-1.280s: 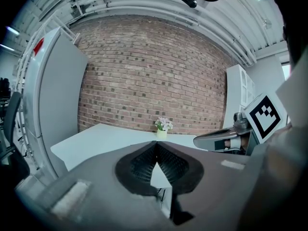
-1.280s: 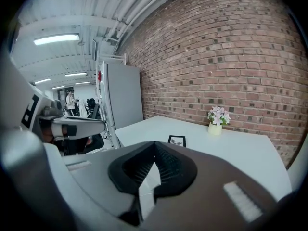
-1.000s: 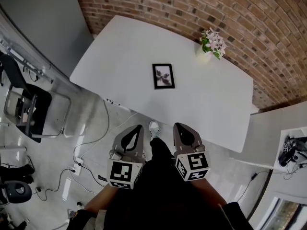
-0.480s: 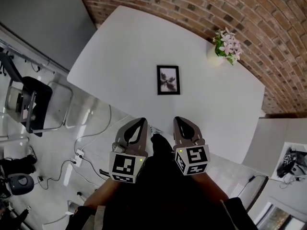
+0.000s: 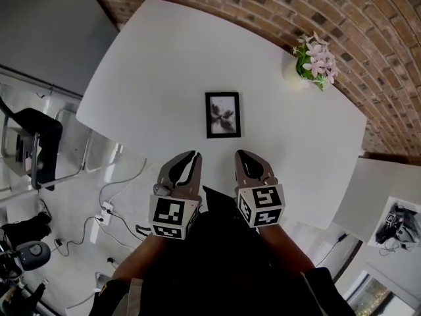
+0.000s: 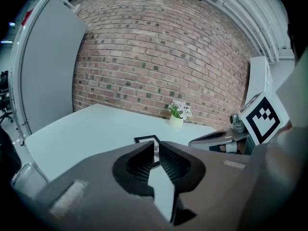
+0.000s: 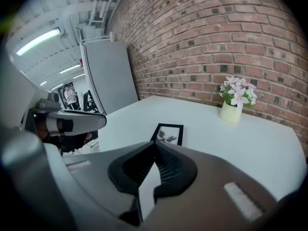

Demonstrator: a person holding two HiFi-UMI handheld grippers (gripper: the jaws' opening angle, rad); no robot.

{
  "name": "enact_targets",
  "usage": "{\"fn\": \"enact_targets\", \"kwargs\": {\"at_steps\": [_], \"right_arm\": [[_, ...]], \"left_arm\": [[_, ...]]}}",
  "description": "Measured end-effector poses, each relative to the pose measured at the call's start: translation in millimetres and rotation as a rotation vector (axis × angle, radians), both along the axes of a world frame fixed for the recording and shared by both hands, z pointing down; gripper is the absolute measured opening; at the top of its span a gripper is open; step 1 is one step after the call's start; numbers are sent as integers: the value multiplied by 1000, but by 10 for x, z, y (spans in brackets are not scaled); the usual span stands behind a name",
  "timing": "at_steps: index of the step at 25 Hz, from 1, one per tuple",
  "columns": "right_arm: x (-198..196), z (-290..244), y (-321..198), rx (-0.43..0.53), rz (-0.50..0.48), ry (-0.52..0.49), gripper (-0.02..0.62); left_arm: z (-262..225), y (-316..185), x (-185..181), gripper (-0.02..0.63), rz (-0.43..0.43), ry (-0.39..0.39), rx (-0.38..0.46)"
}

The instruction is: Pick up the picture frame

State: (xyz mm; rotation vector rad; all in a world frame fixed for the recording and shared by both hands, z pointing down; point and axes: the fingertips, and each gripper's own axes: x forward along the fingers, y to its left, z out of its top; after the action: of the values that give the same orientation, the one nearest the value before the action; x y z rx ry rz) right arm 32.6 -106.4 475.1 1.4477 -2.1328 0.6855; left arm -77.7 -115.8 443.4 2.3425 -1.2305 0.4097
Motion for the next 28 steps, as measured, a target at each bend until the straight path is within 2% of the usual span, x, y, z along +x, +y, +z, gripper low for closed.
{"fn": "enact_targets", "kwargs": {"at_steps": [4, 5, 6, 19, 28], "right_arm": [[94, 200, -145, -54, 18, -17, 4], [103, 246, -176, -66, 19, -24, 54], [110, 292, -207, -77, 18, -29, 63], [210, 731, -490, -168, 50, -21, 97], [269, 928, -596, -211, 68, -25, 117]], "left_arm": [[195, -162, 41, 43, -3, -21, -42], [242, -195, 45, 46, -4, -24, -55], [290, -226, 49, 50, -6, -26, -68], [926, -482, 182, 94, -25, -49, -234], [1155, -593, 270, 130, -29, -49, -305]]}}
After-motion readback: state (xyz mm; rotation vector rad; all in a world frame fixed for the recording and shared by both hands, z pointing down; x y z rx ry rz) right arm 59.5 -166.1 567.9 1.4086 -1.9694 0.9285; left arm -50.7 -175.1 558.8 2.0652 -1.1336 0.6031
